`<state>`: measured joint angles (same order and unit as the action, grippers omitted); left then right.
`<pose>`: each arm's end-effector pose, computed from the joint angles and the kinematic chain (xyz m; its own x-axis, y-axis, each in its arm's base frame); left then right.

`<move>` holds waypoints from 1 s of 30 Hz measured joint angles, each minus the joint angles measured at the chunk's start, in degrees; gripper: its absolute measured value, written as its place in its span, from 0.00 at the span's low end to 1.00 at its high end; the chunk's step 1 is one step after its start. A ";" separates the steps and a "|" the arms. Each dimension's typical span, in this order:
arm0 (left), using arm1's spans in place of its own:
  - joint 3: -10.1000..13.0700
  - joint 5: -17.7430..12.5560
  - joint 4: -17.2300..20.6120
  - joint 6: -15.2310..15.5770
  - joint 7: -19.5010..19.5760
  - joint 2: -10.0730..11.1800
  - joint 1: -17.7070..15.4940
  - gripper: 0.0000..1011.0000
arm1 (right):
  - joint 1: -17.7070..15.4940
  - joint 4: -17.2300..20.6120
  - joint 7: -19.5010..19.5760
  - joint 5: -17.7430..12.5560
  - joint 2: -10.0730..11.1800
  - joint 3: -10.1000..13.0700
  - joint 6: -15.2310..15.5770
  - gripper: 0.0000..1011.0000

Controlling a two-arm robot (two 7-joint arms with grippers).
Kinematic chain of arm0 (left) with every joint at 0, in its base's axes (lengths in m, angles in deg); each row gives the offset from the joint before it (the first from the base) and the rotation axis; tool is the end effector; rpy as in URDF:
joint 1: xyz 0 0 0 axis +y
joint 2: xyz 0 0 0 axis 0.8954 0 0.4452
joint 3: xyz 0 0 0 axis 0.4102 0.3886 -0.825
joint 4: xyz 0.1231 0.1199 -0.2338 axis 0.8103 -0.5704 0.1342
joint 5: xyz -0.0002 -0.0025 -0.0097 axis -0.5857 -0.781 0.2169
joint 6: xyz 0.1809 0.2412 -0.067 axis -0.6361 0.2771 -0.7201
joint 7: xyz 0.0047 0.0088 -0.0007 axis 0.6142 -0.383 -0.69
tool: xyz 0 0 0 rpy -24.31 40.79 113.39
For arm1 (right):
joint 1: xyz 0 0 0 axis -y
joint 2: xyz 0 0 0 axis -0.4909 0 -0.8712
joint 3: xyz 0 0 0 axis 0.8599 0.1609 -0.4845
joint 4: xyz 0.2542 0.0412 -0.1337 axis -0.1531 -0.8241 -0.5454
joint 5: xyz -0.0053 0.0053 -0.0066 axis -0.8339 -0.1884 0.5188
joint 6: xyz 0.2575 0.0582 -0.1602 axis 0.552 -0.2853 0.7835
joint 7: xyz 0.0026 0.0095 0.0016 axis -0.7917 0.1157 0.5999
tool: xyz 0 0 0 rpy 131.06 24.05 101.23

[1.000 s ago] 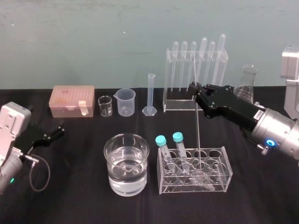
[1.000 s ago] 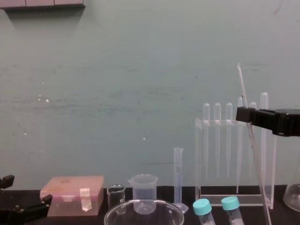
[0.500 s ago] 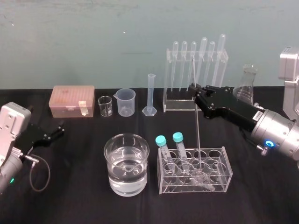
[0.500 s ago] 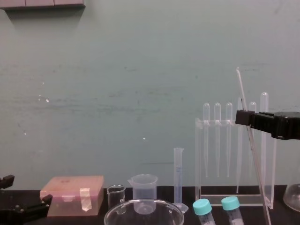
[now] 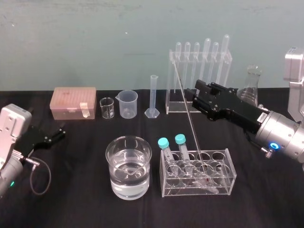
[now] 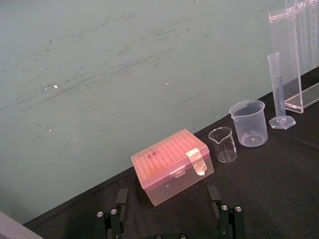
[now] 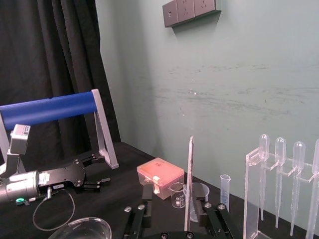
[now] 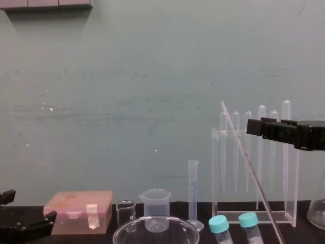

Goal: Hold the thermometer with one hand and immerse one end into the beaker, then reinsert it into the test tube rack.

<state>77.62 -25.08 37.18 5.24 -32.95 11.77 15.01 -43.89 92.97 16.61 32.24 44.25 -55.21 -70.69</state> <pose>0.3581 0.0826 -0.3023 0.2924 0.8803 0.3736 -0.9552 0.2874 0.0705 0.3831 -0.0718 -0.2147 0.7553 -0.6547 -0.0291 0.6549 0.7524 0.0704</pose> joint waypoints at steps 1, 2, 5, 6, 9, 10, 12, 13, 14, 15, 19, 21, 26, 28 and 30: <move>0.00 0.00 0.00 0.00 0.00 0.00 0.00 1.00 | 0.00 0.00 0.00 -0.01 0.00 0.00 0.00 0.51; 0.00 0.00 0.00 0.00 0.00 0.00 0.00 1.00 | 0.00 0.00 0.00 -0.01 0.01 0.00 0.00 0.53; 0.00 0.00 0.00 0.00 0.00 0.00 0.00 1.00 | 0.00 0.00 0.00 -0.04 0.01 0.00 0.01 0.63; 0.00 0.00 0.00 0.00 0.00 0.01 0.00 1.00 | 0.00 0.00 0.00 -0.04 0.01 0.00 0.02 0.67; 0.00 0.00 0.00 0.00 0.00 0.00 0.00 1.00 | 0.00 0.00 0.00 -0.05 0.01 0.00 0.02 0.75; 0.00 0.00 0.00 0.00 0.00 0.00 0.00 1.00 | 0.00 0.00 0.00 -0.05 0.02 0.00 0.02 0.78; 0.00 0.00 0.00 0.00 0.00 0.01 0.00 1.00 | 0.00 0.00 0.00 -0.05 0.01 0.00 0.02 0.86; 0.00 0.00 0.00 0.00 0.00 0.00 0.00 1.00 | 0.00 0.00 0.00 -0.05 0.01 0.00 0.02 0.88; 0.00 0.00 0.00 0.00 0.00 0.00 0.00 1.00 | 0.01 0.00 0.00 -0.05 0.02 0.00 0.02 0.91; 0.00 0.00 0.00 0.00 0.00 0.00 0.00 1.00 | 0.01 0.00 0.00 -0.05 0.02 0.00 0.02 0.91; 0.00 0.00 0.00 0.00 0.00 0.00 0.00 1.00 | -0.66 -0.07 6.07 2.29 -1.54 2.59 -2.12 0.99; 0.00 0.00 0.00 0.00 0.00 0.00 0.00 1.00 | -1.06 -0.34 10.22 4.50 -2.07 3.63 -2.73 0.99; 0.00 0.00 0.00 0.00 0.00 0.00 0.00 1.00 | -2.28 -3.12 24.65 13.72 -3.02 4.57 0.03 0.99; 0.00 0.00 0.00 0.00 0.00 0.00 0.00 1.00 | -2.59 -4.75 27.67 16.35 -3.17 4.11 2.23 0.99; 0.00 0.00 0.00 0.00 0.00 0.01 0.00 1.00 | -2.86 -5.82 29.00 17.81 -3.28 3.71 3.86 0.99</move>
<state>77.61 -25.08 37.18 5.23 -32.95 11.78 15.01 -46.76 87.14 45.60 50.05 40.98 -51.50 -66.83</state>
